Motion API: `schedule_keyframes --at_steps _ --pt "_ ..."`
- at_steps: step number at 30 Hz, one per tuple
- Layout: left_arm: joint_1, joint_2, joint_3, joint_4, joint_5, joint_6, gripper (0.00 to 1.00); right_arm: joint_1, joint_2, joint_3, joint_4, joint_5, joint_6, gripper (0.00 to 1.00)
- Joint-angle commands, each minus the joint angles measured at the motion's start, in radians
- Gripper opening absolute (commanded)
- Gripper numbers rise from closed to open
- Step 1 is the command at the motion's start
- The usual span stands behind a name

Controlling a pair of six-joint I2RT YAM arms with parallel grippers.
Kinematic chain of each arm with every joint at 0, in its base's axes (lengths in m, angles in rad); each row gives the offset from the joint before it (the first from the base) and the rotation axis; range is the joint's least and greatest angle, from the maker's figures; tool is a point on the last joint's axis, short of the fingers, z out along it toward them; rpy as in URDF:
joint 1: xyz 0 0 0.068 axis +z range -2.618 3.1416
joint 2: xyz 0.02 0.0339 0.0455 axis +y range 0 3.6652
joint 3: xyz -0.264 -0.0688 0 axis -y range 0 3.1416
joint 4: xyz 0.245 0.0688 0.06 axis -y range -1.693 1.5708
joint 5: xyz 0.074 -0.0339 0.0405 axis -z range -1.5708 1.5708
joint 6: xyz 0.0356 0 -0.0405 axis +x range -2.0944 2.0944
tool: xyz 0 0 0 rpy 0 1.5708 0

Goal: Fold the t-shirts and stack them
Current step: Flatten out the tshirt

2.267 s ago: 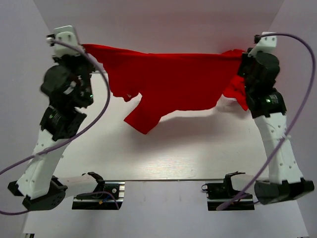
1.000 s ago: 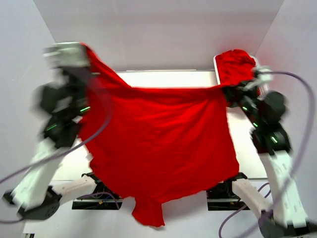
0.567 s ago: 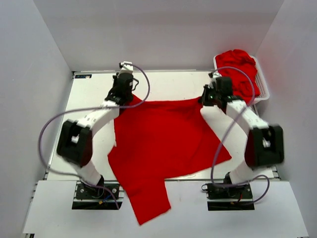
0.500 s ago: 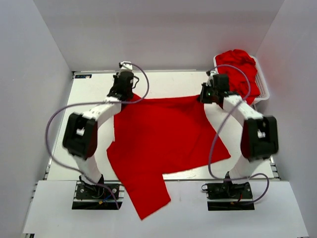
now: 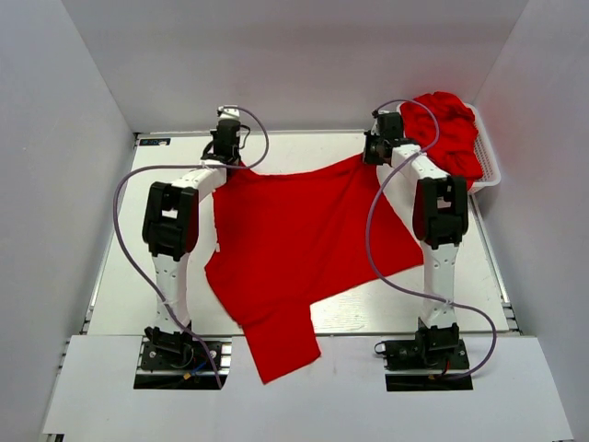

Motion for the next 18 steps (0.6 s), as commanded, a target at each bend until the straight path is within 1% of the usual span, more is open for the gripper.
schedule_keyframes --at_steps 1,4,5,7,8,10,11,12,13,14,15,16,17,18 --pt "0.044 0.027 0.095 0.041 0.120 -0.028 0.00 -0.016 0.031 0.123 0.003 0.063 -0.010 0.06" --pt "0.064 0.072 0.135 0.060 0.192 -0.050 0.00 -0.019 0.071 0.160 0.010 0.052 0.001 0.06" --pt "0.064 0.072 0.148 0.071 0.240 -0.050 0.00 -0.020 0.079 0.169 0.008 0.052 -0.001 0.07" --pt "0.073 0.104 0.197 0.071 0.287 -0.050 0.00 -0.022 0.080 0.167 0.023 0.044 0.001 0.09" --pt "0.085 0.133 0.217 0.071 0.333 -0.050 0.00 -0.025 0.080 0.166 0.029 0.037 0.002 0.12" --pt "0.096 0.162 0.259 0.103 0.370 -0.050 0.00 -0.028 0.089 0.167 0.047 0.032 0.001 0.16" --pt "0.096 0.178 0.268 0.114 0.410 -0.050 0.00 -0.026 0.089 0.169 0.052 0.032 0.005 0.22" --pt "0.096 0.208 0.291 0.125 0.430 -0.060 0.06 -0.026 0.097 0.170 0.063 0.029 0.005 0.27" --pt "0.107 0.225 0.306 0.139 0.450 -0.060 0.32 -0.030 0.100 0.177 0.070 0.024 0.008 0.31" --pt "0.107 0.242 0.350 0.139 0.497 -0.060 0.54 -0.033 0.106 0.183 0.069 0.020 0.010 0.36" --pt "0.107 0.259 0.383 0.125 0.508 -0.070 0.77 -0.031 0.120 0.218 0.061 -0.014 0.011 0.56" --pt "0.116 0.289 0.417 0.072 0.508 -0.079 1.00 -0.034 0.128 0.232 0.049 -0.020 0.014 0.83" --pt "0.116 0.299 0.470 0.049 0.508 -0.079 1.00 -0.030 0.132 0.250 0.029 -0.040 0.013 0.90" --pt "0.116 0.299 0.487 0.012 0.508 -0.079 1.00 -0.028 0.129 0.265 0.018 -0.051 0.005 0.90"
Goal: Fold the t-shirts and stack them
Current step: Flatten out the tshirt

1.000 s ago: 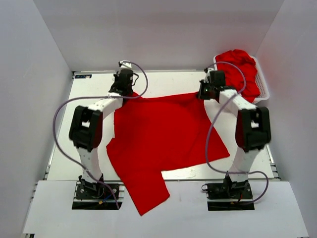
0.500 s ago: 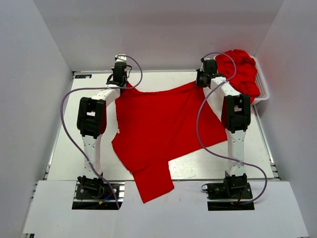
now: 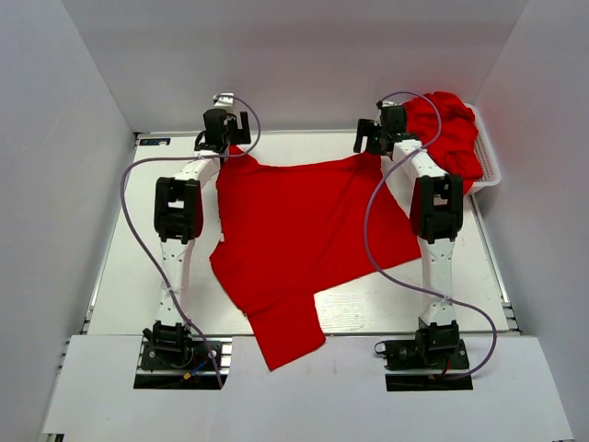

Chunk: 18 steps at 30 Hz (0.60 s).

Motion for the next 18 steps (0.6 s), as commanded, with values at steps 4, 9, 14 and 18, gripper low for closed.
schedule_keyframes --at_steps 4,9,14,18 --pt "0.016 -0.060 0.096 -0.106 0.065 -0.004 1.00 0.004 -0.051 0.061 0.007 -0.124 -0.027 0.90" --pt "0.026 -0.149 0.119 -0.235 0.040 0.005 1.00 0.010 -0.117 0.020 -0.016 -0.191 -0.031 0.90" --pt "0.026 -0.369 -0.051 -0.492 -0.064 -0.036 1.00 0.045 -0.249 -0.092 -0.072 -0.221 -0.053 0.90" --pt "0.026 -0.628 -0.467 -0.553 -0.153 -0.170 1.00 0.081 -0.361 -0.294 -0.076 -0.181 -0.044 0.90"
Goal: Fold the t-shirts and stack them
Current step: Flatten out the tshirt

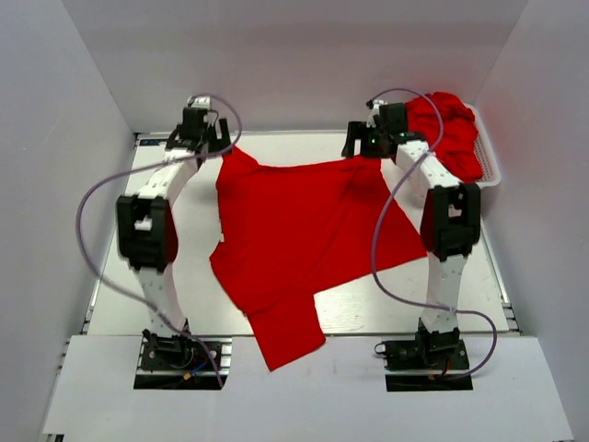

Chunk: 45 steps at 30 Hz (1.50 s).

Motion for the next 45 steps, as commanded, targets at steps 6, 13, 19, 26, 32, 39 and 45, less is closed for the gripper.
schedule_keyframes --at_steps 6,13,19,26,32,39,45 --pt "-0.008 -0.527 -0.646 -0.129 -0.018 -0.173 1.00 0.036 -0.310 -0.412 0.038 0.068 0.057 0.90" --pt "-0.017 -0.583 -0.771 -0.249 -0.010 -0.251 1.00 0.028 -0.416 -0.566 0.049 0.079 0.073 0.90" --pt "-0.017 -0.650 -0.896 -0.234 0.013 -0.305 1.00 0.028 -0.396 -0.586 0.033 0.057 0.074 0.90" --pt "-0.017 -0.603 -0.918 -0.152 0.063 -0.289 1.00 0.030 -0.392 -0.586 0.030 0.062 0.071 0.90" --pt "-0.026 -0.500 -0.906 -0.177 0.011 -0.277 1.00 0.027 -0.392 -0.600 0.036 0.105 0.070 0.90" --pt "-0.035 -0.406 -0.897 -0.244 -0.072 -0.334 1.00 0.024 -0.376 -0.598 0.044 0.111 0.074 0.90" --pt "-0.014 -0.425 -0.907 -0.364 -0.148 -0.464 1.00 0.024 -0.341 -0.587 0.043 0.118 0.088 0.90"
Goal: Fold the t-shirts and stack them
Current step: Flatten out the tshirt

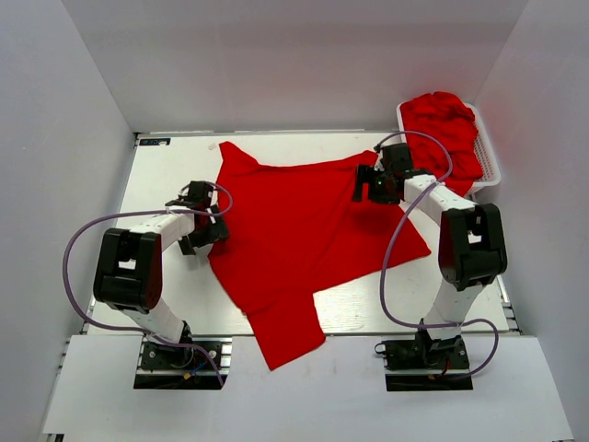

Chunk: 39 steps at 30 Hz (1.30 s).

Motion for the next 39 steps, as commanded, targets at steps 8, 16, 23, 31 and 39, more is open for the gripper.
schedule_keyframes --at_steps 8,16,23,31,39 --pt "0.032 -0.098 -0.083 -0.280 -0.153 -0.302 1.00 -0.007 0.054 -0.007 0.014 0.030 0.065 0.90" --pt "0.032 -0.197 -0.083 -0.333 -0.133 -0.365 1.00 -0.012 0.065 -0.022 0.008 0.024 0.088 0.90" --pt "0.032 -0.273 0.006 -0.364 -0.145 -0.333 1.00 -0.018 0.071 -0.035 -0.006 0.024 0.101 0.90" --pt "0.032 -0.123 0.177 -0.192 -0.139 -0.205 1.00 -0.020 0.047 -0.035 -0.006 0.026 0.080 0.90" --pt "0.032 0.241 0.501 -0.252 -0.263 -0.130 1.00 -0.020 0.028 -0.033 -0.005 0.052 0.049 0.90"
